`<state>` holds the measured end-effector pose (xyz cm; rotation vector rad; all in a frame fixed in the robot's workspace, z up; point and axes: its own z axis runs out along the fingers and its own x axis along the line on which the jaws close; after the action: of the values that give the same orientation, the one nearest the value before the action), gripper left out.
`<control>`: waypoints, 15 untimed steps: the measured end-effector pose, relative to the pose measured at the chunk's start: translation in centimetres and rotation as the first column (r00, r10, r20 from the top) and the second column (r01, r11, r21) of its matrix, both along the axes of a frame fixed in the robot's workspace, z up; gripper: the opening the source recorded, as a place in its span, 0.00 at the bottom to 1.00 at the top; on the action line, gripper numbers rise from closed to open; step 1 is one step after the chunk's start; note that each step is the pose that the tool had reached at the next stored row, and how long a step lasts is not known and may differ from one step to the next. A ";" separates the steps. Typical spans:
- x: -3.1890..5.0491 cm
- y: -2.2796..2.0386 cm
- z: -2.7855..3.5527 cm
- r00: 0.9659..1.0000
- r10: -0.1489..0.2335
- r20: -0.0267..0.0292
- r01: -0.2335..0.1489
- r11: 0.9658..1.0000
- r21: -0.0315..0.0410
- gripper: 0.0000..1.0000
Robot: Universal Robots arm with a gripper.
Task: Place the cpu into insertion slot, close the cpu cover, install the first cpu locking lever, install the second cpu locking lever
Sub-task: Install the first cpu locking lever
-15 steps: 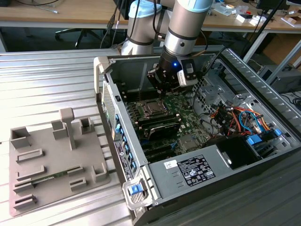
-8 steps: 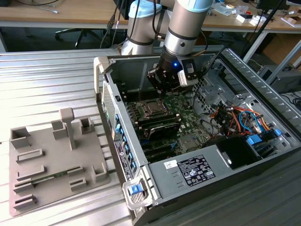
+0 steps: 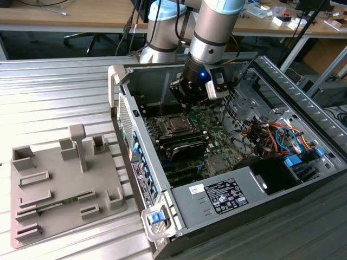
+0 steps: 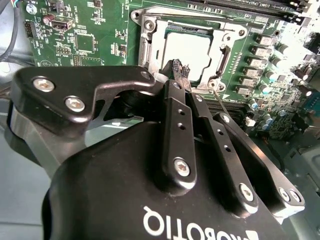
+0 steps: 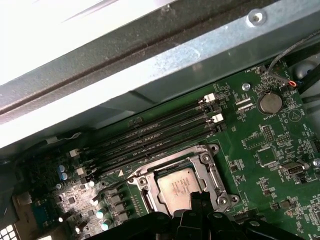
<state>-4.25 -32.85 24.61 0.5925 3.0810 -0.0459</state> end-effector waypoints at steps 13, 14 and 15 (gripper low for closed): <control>0.00 0.00 0.00 0.999 0.040 0.000 -0.040 0.999 0.000 0.11; 0.00 0.00 0.00 0.999 0.044 0.000 -0.044 0.999 0.000 0.11; 0.00 0.00 0.00 0.999 0.050 0.000 -0.050 0.999 0.000 0.11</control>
<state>-4.24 -32.85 24.61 0.5153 3.0942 -0.0451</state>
